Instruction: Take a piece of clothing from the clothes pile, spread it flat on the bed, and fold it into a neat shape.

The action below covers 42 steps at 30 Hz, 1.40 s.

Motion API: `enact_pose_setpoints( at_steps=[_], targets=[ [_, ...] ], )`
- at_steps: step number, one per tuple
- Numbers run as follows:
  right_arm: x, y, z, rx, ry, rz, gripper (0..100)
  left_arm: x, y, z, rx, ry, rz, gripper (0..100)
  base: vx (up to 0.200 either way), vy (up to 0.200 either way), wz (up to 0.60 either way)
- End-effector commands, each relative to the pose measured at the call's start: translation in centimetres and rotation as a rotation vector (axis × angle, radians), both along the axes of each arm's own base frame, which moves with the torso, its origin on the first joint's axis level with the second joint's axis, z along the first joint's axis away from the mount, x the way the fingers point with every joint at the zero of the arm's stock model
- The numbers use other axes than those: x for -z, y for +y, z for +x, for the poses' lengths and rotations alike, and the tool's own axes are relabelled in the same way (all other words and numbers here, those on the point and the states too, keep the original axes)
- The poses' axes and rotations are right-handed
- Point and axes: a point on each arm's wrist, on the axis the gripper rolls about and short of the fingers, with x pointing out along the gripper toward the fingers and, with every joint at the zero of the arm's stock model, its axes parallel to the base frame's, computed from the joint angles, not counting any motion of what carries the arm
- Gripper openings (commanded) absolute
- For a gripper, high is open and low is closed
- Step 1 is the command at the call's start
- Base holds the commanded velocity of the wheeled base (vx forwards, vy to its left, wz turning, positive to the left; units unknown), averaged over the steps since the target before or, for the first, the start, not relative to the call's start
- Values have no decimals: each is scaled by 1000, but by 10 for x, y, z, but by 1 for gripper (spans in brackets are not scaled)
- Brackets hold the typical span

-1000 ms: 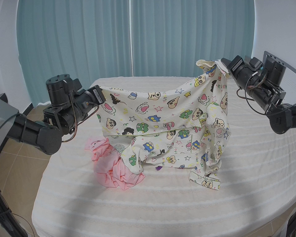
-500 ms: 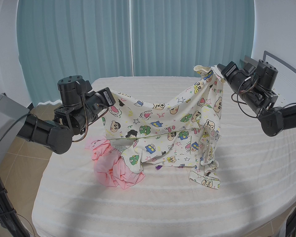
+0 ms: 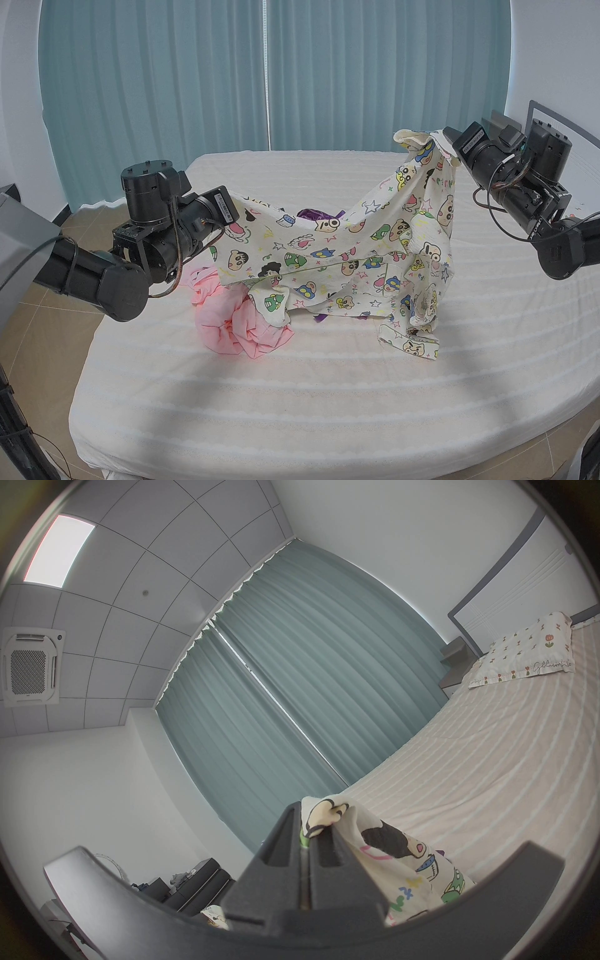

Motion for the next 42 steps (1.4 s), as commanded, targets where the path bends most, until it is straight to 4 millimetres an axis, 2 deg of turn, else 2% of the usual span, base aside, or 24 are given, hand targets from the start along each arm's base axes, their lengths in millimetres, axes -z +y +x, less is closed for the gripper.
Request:
enact_pose_setpoints(
  at_steps=[1,17,29,34,38,42],
  targets=[
    [-9,-2,-9,-4,-20,6,0,0,-5,-6,19,3,0,0,0,0,0],
    [-6,-6,-11,3,-7,2,0,-4,-13,-8,41,-10,-6,0,0,-200,0],
    [-2,-9,-15,10,9,-3,0,-5,-31,-12,84,-13,-13,0,0,-200,0],
    [12,-10,-16,11,54,-18,0,11,-43,-12,108,27,7,0,0,-200,0],
    [28,-10,-24,5,113,-38,0,26,-59,-20,122,78,-1,0,0,-200,0],
    [34,-12,-32,1,130,-49,0,29,-66,-24,131,86,2,0,0,-200,0]
  ],
)
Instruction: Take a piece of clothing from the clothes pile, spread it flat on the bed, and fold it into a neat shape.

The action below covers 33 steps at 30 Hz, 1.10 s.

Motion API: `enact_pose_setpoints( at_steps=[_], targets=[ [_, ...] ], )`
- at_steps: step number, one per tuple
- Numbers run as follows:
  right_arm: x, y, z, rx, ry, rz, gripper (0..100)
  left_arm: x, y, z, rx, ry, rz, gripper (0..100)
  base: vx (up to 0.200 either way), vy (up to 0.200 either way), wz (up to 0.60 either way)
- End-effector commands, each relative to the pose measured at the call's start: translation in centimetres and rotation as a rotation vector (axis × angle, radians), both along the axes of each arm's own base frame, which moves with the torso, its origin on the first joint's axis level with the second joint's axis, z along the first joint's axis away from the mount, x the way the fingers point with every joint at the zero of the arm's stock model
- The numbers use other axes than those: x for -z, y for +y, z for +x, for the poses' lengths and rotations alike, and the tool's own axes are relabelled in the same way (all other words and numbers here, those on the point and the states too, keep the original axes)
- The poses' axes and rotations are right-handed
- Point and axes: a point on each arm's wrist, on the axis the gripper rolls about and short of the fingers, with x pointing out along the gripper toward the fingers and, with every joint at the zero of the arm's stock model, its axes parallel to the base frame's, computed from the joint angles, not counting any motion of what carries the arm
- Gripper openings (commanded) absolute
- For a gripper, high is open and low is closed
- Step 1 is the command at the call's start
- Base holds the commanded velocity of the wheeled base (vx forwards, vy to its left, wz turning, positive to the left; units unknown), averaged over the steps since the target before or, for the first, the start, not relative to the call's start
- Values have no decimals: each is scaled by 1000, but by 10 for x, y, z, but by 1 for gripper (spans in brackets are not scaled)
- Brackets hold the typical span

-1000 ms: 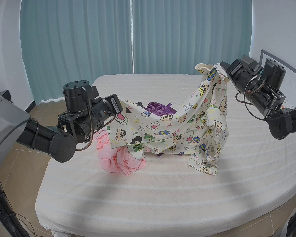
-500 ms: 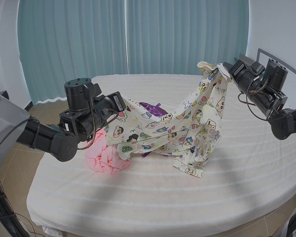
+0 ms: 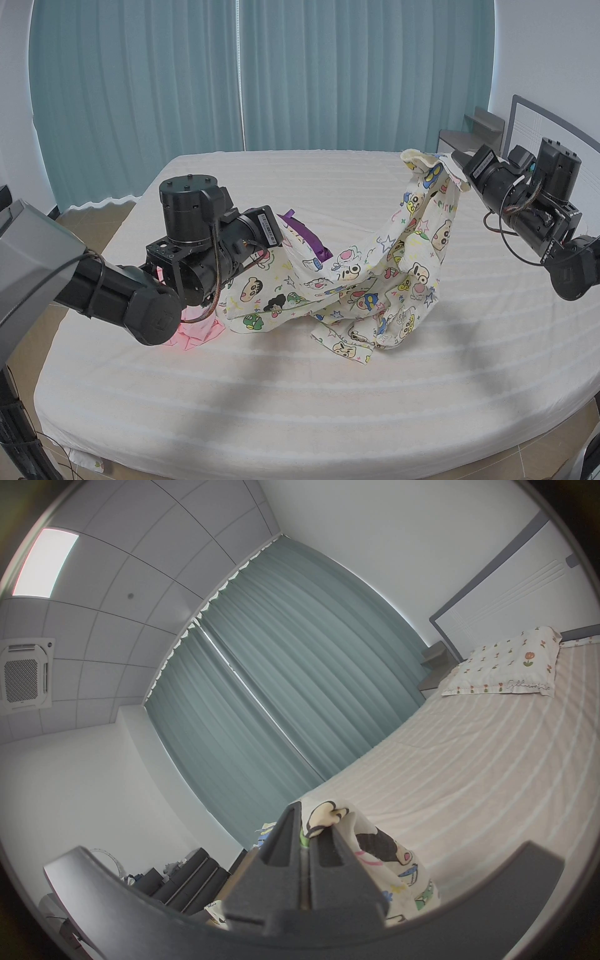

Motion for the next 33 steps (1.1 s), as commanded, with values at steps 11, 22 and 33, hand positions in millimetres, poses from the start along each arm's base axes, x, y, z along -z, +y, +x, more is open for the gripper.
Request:
enact_pose_setpoints(
  at_steps=[11,22,33],
  targets=[
    [7,-7,-9,12,24,-7,0,14,-26,-15,42,36,18,0,0,-200,0],
    [11,-11,-19,14,46,-15,0,20,-29,-24,60,57,29,0,0,-200,0],
    [3,-43,-44,34,28,-16,0,20,-30,-50,105,67,40,0,0,0,0]
  ],
)
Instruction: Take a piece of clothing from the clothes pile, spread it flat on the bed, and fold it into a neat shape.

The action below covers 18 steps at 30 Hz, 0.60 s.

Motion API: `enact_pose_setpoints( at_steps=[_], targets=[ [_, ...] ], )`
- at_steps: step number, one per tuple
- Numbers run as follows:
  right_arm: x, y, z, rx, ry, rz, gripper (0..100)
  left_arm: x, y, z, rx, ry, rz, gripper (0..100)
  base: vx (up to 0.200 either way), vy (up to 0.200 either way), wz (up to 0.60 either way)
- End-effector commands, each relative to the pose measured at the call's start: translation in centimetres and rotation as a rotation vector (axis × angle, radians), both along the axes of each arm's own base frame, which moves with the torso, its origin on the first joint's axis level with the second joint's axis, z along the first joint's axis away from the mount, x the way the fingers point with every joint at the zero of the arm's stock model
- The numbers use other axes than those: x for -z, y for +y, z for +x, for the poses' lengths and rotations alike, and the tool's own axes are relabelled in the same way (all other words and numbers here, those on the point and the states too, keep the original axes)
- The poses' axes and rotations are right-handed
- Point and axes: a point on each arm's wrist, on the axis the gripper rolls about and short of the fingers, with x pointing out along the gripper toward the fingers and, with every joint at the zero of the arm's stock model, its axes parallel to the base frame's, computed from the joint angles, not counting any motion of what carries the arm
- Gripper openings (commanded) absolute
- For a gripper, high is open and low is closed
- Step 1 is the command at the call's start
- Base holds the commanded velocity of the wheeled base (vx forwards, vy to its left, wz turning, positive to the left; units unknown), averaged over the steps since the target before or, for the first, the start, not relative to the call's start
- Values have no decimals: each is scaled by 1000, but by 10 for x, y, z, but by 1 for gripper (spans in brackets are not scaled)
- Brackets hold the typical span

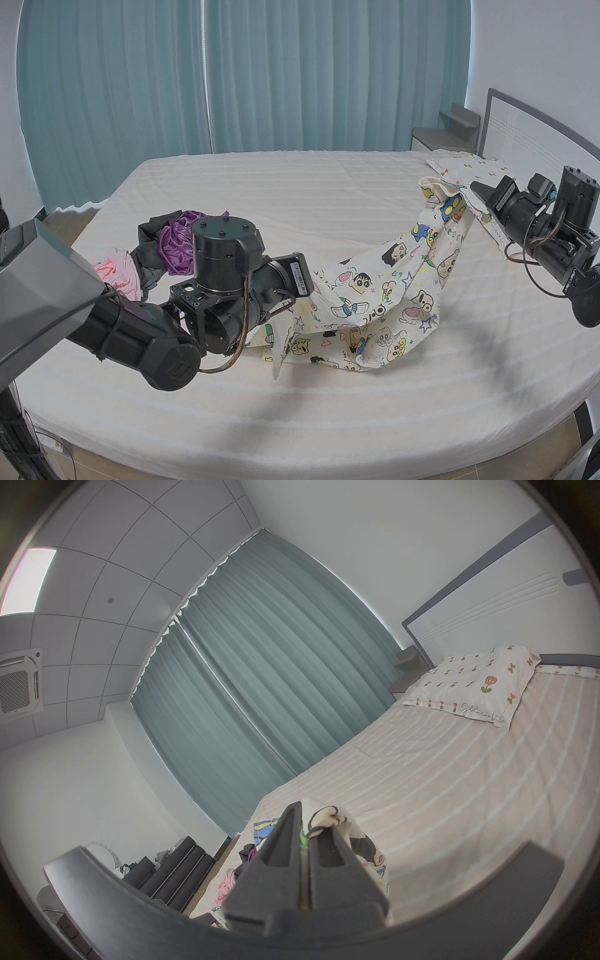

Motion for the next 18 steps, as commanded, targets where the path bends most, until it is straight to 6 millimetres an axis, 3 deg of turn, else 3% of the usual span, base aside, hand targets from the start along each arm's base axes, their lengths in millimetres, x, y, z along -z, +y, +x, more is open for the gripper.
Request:
enact_pose_setpoints(
  at_steps=[1,4,15,18],
  targets=[
    [-9,-13,-11,28,-27,6,0,-6,0,-8,14,-9,-7,0,0,0,0],
    [-10,-20,-22,19,-31,2,0,-10,-2,-14,26,-18,-14,0,0,0,0],
    [-15,-25,-55,-51,-64,2,0,-26,5,-38,55,-38,-32,0,-200,0,0],
    [-25,-27,-75,-83,-111,6,0,-35,17,-52,57,-50,-42,0,-200,0,0]
  ],
)
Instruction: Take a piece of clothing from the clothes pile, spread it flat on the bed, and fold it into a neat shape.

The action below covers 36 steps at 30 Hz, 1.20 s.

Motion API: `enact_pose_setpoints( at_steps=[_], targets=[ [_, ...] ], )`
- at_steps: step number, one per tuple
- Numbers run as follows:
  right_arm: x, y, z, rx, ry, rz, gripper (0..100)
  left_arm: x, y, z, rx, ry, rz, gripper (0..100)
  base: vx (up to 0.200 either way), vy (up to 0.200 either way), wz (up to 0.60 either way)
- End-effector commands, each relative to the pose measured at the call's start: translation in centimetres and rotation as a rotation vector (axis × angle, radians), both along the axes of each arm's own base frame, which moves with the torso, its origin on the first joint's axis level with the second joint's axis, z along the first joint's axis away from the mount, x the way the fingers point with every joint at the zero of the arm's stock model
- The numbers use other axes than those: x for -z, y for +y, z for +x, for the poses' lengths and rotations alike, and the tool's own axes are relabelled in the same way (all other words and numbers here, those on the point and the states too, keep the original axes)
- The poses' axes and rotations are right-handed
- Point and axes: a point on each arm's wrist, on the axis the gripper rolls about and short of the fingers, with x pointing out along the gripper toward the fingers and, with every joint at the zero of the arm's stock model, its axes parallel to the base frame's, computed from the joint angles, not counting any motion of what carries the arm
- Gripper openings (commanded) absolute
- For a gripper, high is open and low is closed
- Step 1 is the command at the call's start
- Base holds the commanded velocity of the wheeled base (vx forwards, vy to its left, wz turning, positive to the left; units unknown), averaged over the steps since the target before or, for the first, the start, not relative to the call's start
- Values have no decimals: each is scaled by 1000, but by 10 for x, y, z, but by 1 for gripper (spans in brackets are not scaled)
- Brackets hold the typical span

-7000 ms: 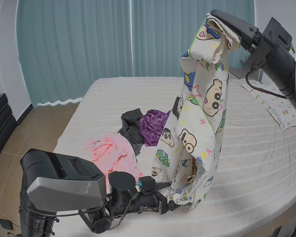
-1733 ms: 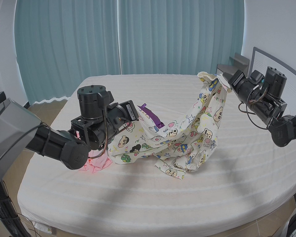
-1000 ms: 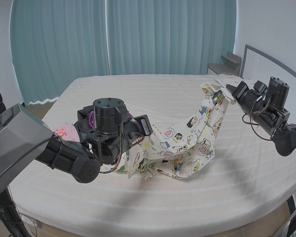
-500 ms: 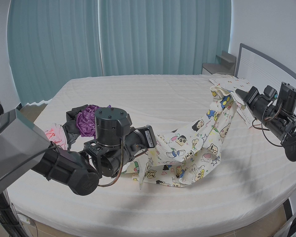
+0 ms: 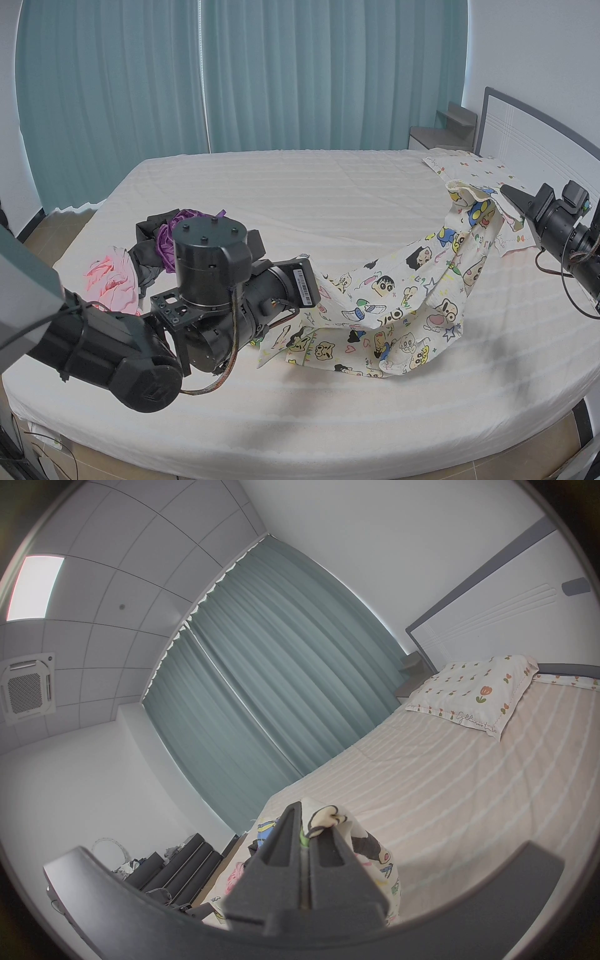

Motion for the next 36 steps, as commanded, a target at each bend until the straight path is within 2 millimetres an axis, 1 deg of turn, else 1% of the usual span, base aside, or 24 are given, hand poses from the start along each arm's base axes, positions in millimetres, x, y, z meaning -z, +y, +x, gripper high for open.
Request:
enact_pose_setpoints(
  at_steps=[1,2,3,6,7,8,11,12,13,14,15,18,19,21,23,24,29,32,35,36],
  targets=[
    [-17,-3,-31,-35,-81,10,0,-19,16,-19,3,-34,-31,0,-200,0,0],
    [-18,-4,-33,-38,-87,11,0,-20,17,-20,3,-35,-32,0,-200,0,0],
    [-22,-5,-43,-59,-113,12,0,-24,22,-27,3,-42,-38,0,-200,0,0],
    [-31,-8,-65,-107,-174,12,0,-35,33,-38,2,-67,-56,0,-200,0,0],
    [-31,-8,-65,-107,-174,12,0,-35,33,-38,2,-67,-56,0,-200,0,0],
    [-36,-9,-77,-134,-209,12,0,-40,39,-45,-1,-82,-65,0,-200,0,0],
    [-44,-12,-97,-180,-273,8,0,-52,51,-58,-19,-117,-88,0,-200,0,0],
    [-44,-12,-97,-180,-273,8,0,-52,51,-58,-19,-117,-88,0,-200,0,0],
    [-49,-14,-108,-209,-311,5,0,-57,57,-65,-23,-136,-96,0,-200,0,0],
    [-50,-14,-110,-214,-318,4,0,-59,59,-67,-23,-143,-99,0,0,0,0],
    [-54,-15,-117,-234,-343,1,0,-64,64,-73,-24,-164,-103,0,0,0,0],
    [-59,-16,-128,-256,-370,-3,0,-75,73,-82,-26,-206,-113,0,0,0,0],
    [-62,-17,-134,-267,-384,-6,0,-80,78,-88,-26,-228,-117,0,0,0,0],
    [-63,-18,-141,-288,-385,-13,0,-85,84,-95,-27,-254,-120,0,0,0,0],
    [-63,-18,-143,-295,-384,-15,0,-87,86,-97,-27,-261,-121,0,0,0,0],
    [-61,-19,-149,-310,-370,-22,0,-86,91,-103,-27,-268,-111,0,0,0,0],
    [-59,-20,-155,-318,-354,-26,0,-84,100,-113,-26,-280,-96,0,0,0,0],
    [-55,-20,-151,-313,-326,-27,0,-84,102,-115,-26,-275,-92,0,0,0,0],
    [-42,-19,-142,-305,-264,-32,0,-69,101,-114,-20,-203,-32,0,0,0,0],
    [-41,-19,-142,-305,-261,-32,0,-67,101,-114,-20,-197,-27,0,0,0,0]
  ],
)
